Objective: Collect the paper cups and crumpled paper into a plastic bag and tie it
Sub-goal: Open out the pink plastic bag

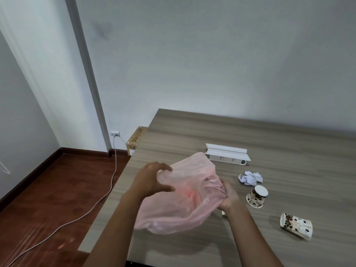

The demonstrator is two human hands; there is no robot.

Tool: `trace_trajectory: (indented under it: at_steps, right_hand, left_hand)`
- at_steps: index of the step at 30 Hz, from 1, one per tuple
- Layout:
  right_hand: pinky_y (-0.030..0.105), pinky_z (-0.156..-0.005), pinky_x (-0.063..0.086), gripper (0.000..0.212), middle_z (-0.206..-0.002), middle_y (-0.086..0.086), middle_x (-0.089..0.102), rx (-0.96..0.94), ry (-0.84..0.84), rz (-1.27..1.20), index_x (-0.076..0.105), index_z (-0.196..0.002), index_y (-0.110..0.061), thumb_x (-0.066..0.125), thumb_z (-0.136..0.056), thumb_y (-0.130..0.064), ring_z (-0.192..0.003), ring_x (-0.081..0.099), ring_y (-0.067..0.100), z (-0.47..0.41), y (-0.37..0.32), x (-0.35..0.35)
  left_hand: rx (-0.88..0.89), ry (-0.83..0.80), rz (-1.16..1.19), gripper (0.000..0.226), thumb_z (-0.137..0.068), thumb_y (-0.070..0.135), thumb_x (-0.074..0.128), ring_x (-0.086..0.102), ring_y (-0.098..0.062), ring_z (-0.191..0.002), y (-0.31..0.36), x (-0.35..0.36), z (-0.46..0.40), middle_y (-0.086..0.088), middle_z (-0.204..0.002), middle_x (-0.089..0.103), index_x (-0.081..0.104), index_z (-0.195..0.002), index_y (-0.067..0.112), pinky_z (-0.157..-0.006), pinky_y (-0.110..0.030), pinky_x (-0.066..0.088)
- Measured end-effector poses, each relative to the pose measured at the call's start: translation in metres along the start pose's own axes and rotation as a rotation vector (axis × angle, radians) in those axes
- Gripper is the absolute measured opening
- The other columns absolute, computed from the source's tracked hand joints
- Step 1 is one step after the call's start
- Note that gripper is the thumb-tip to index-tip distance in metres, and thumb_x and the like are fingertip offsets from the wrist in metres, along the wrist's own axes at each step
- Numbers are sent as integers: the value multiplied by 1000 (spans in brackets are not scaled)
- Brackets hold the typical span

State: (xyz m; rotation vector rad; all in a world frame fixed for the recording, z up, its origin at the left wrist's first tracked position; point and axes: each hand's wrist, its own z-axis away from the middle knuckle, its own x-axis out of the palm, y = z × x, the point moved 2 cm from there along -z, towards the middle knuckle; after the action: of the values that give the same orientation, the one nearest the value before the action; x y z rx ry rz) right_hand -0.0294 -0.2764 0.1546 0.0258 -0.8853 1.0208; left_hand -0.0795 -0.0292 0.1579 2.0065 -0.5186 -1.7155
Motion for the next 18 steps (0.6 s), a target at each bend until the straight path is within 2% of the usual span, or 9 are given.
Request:
trace_trajectory:
  at_steps: [3,5,6,8,9,10,12,15,18]
  right_hand:
    - [37,-49,57,41,-65,17,67,-41,66,121,64,-75,1,50,-91,-34,-55,67,30,-6,-6,-2]
    - [37,-67,55,52,-82,14,68,-221,121,236,64,-89,-4,66,-77,-54,-73,65,29,-7,-14,-3]
    - [38,-77,54,74,-100,13,68,-360,138,365,62,-107,-6,75,-63,-65,-88,65,28,-7,-16,-3]
    - [39,-96,48,134,-137,6,52,-608,256,929,37,-143,-19,83,-30,-73,-120,54,25,-9,-15,-5]
    - [40,-101,45,142,-144,2,45,-673,331,1238,26,-148,-24,85,-27,-70,-129,47,25,-14,-10,-7]
    - [42,-102,44,136,-144,1,43,-728,408,1460,24,-148,-25,88,-34,-63,-131,44,26,-20,-4,-10]
    - [43,-97,45,95,-134,4,47,-816,559,1625,39,-139,-24,85,-58,-39,-125,45,29,-29,2,-18]
    - [31,-81,43,37,-111,8,59,-929,626,1478,62,-109,-17,72,-73,-13,-105,56,29,-33,-9,-30]
    - [28,-72,41,8,-84,4,66,-896,594,1285,68,-80,-15,72,-76,-9,-90,65,30,-30,-31,-33]
  left_hand:
    - [-129,109,48,12,-69,24,76,64,-14,-79,6,6,-8,8,-76,69,72,-79,30,-59,-22,39]
    - [-237,193,142,13,-71,17,72,62,-13,-73,7,2,-12,6,-74,70,68,-72,29,-56,-18,39]
    - [-272,223,186,13,-72,15,71,61,-12,-73,8,-1,-13,6,-74,69,68,-72,27,-57,-15,38]
    - [-344,249,250,10,-74,12,67,59,-10,-74,11,-9,-16,8,-74,67,71,-75,21,-61,-18,41]
    - [-377,263,277,8,-76,12,66,58,-10,-74,11,-12,-19,8,-72,66,72,-75,18,-64,-22,42]
    - [-406,284,296,8,-77,12,65,58,-12,-73,10,-15,-21,7,-71,65,72,-75,15,-67,-23,43]
    - [-459,321,305,10,-79,14,65,60,-17,-74,6,-22,-23,1,-70,66,73,-75,8,-71,-25,46]
    - [-552,348,290,15,-80,18,64,58,-24,-78,-11,-37,-20,-4,-70,64,72,-72,8,-68,-26,41]
    - [-621,370,319,16,-80,20,64,60,-27,-83,-31,-51,-16,-4,-71,65,73,-71,10,-71,-28,44]
